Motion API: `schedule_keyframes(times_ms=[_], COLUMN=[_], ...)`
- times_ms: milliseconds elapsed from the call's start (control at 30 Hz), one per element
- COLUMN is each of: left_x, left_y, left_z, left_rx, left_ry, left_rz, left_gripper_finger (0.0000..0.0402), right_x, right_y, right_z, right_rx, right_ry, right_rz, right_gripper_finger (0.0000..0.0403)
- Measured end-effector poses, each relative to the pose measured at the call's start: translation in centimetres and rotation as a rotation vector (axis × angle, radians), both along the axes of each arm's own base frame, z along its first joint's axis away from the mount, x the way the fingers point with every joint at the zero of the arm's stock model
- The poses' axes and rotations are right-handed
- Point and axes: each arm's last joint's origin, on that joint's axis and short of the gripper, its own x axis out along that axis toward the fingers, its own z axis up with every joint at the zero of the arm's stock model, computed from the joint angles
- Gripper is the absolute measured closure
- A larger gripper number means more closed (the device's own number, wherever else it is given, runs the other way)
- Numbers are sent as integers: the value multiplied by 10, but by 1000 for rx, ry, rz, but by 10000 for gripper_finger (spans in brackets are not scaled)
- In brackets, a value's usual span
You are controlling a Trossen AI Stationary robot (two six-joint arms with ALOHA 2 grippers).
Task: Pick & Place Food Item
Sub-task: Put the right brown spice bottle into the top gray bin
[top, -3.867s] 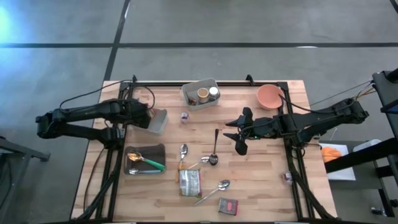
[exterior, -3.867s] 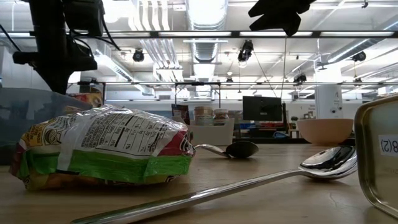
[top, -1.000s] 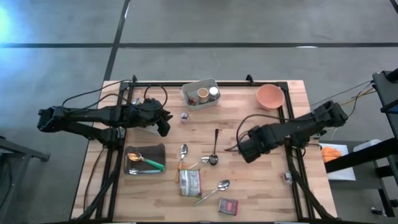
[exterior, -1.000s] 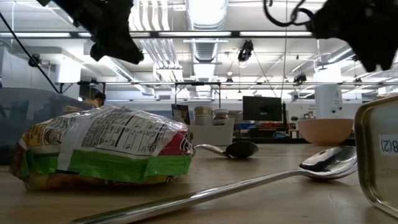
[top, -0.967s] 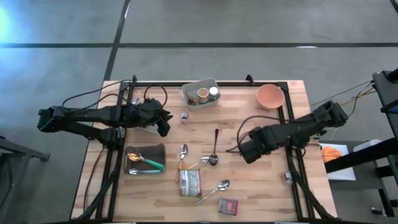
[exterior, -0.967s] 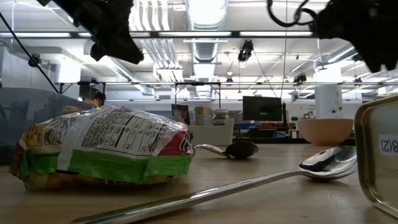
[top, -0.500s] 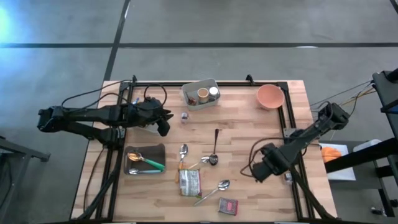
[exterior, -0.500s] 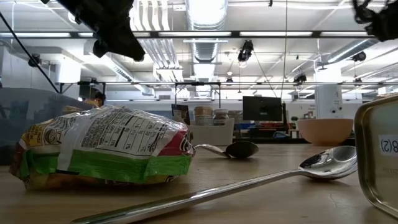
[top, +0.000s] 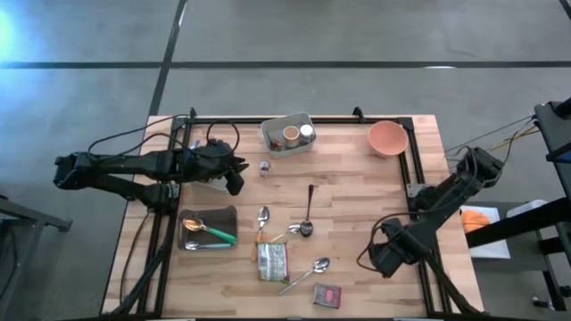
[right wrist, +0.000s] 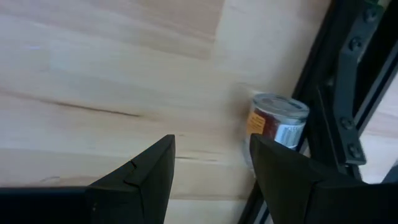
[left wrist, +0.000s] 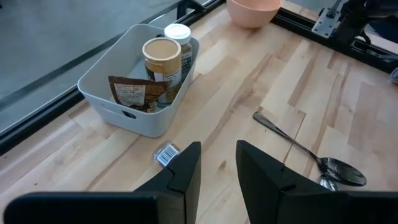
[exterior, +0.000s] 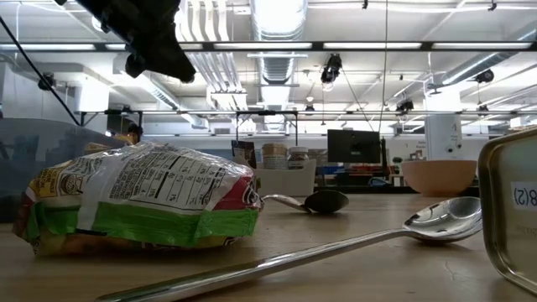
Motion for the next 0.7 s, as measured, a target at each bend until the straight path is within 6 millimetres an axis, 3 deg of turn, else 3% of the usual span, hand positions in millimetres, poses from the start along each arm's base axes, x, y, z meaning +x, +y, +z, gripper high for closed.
schedule_keyframes(times_ms=[700], left_x=[0], left_y=[0], left_z=[0], left_rx=[0], left_ry=[2], left_rz=[0], left_gripper_finger=[295], right_x=[-23], right_y=[9], right_z=[-10], right_rx=[-18], right_ry=[65], right_rz=[-2], right_gripper_finger=[195])
